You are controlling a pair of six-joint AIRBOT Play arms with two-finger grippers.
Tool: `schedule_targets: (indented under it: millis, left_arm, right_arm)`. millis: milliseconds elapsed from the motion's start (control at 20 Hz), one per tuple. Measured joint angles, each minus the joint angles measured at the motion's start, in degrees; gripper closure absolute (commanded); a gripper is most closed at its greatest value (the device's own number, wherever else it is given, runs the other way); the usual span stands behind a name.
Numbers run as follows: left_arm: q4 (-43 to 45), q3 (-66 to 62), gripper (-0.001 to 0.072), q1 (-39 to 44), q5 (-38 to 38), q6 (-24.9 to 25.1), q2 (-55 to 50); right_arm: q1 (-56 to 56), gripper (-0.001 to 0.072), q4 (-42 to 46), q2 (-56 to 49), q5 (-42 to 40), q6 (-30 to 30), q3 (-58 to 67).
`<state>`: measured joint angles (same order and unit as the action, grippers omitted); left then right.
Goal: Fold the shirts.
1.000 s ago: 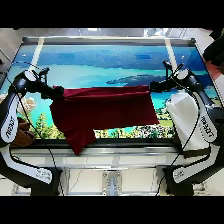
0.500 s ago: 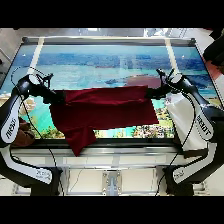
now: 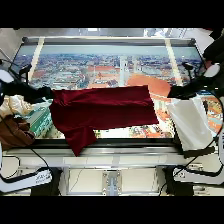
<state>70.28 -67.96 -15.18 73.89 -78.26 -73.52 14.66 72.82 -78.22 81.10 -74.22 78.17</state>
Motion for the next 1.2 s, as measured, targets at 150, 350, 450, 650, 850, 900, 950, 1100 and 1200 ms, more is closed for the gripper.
schedule_targets:
  millis: [150,350,450,650,850,900,950,1100,1200]
  left_arm:
    - [-0.48,14.4,0.0011,-1.31,1.22,-1.25,8.02]
    - [-5.73,31.5,0.0011,-1.88,1.38,-2.71,13.55]
    - [-8.37,37.33,0.0011,-1.95,0.02,-3.17,14.58]
    - [-12.11,44.13,0.0012,-1.51,-4.48,-4.55,15.41]
    - [-17.31,47.12,0.0407,1.31,-9.11,-5.25,15.61]
    - [-18.16,47.45,0.0543,2.43,-10.91,-5.27,15.61]
    - [-19.28,47.67,0.0691,3.52,-11.82,-5.27,15.63]
    - [-21.24,48.04,0.0694,6.03,-14.23,-5.31,15.67]
    - [-21.92,48.17,0.0694,6.78,-14.84,-5.31,15.72]
  right_arm:
    - [2.69,0.0273,-1.79,4.44,0.76,-0.04,-4.9]
    - [3.78,0.0273,-6.21,6.8,-1.29,0.09,-11.58]
    - [4.02,0.0273,-8.46,7.26,-2.38,0.76,-13.33]
    - [4.17,0.0274,-12.28,7.58,-3.72,1.95,-14.64]
    - [4.2,0.0313,-13.97,7.78,-4.04,2.62,-14.99]
    - [4.2,0.0312,-14.19,7.87,-4.17,2.67,-15.04]
    - [4.2,0.0312,-14.25,8.04,-4.15,2.73,-15.06]
    - [4.26,0.0303,-14.95,9.57,-6.03,2.89,-16.09]
    - [4.24,0.0302,-16.83,12.31,-10.16,2.91,-20.15]
